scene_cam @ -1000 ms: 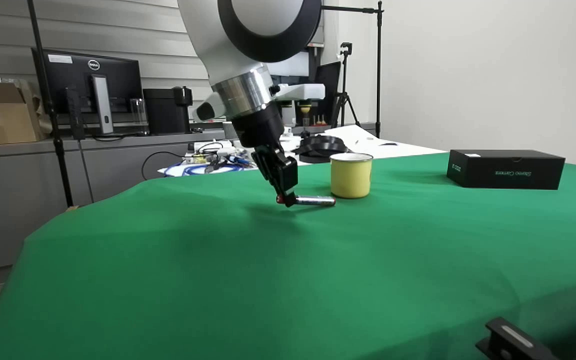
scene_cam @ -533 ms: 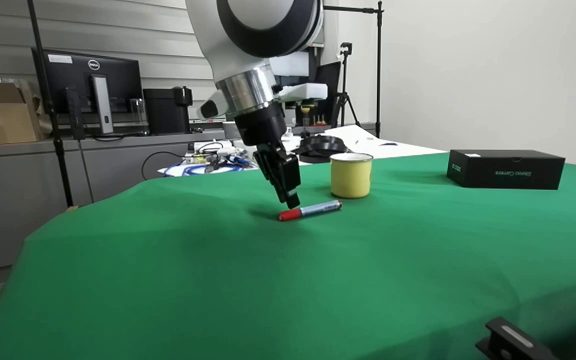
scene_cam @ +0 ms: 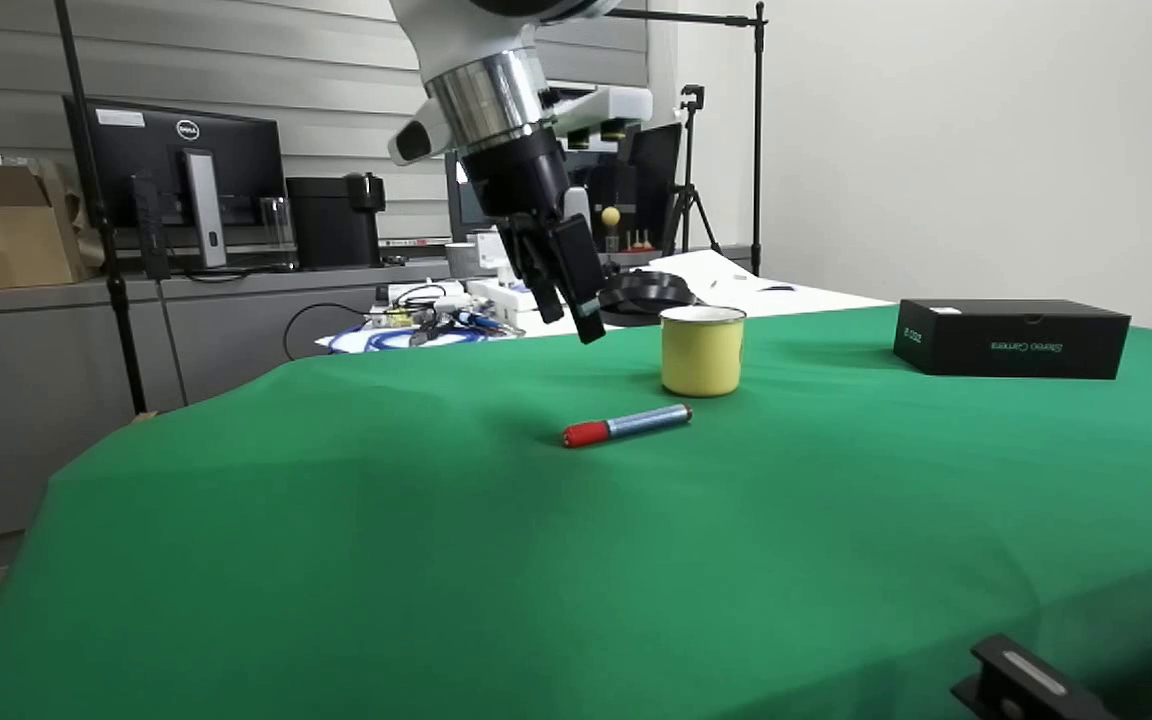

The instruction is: Take the marker out of the cup and put it on the table

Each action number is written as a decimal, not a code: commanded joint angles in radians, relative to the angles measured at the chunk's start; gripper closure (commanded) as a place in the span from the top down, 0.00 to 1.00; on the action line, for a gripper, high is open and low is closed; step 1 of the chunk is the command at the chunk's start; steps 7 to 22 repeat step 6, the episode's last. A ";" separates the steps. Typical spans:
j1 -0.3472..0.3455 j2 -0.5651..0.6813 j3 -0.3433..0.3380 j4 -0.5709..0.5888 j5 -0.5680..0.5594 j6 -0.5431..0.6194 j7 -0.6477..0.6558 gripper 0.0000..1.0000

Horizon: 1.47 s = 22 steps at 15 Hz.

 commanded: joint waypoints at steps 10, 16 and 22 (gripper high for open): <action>0.015 -0.022 -0.013 0.003 0.021 -0.034 -0.008 1.00; 0.015 -0.022 -0.013 0.003 0.021 -0.034 -0.008 1.00; 0.015 -0.022 -0.013 0.003 0.021 -0.034 -0.008 1.00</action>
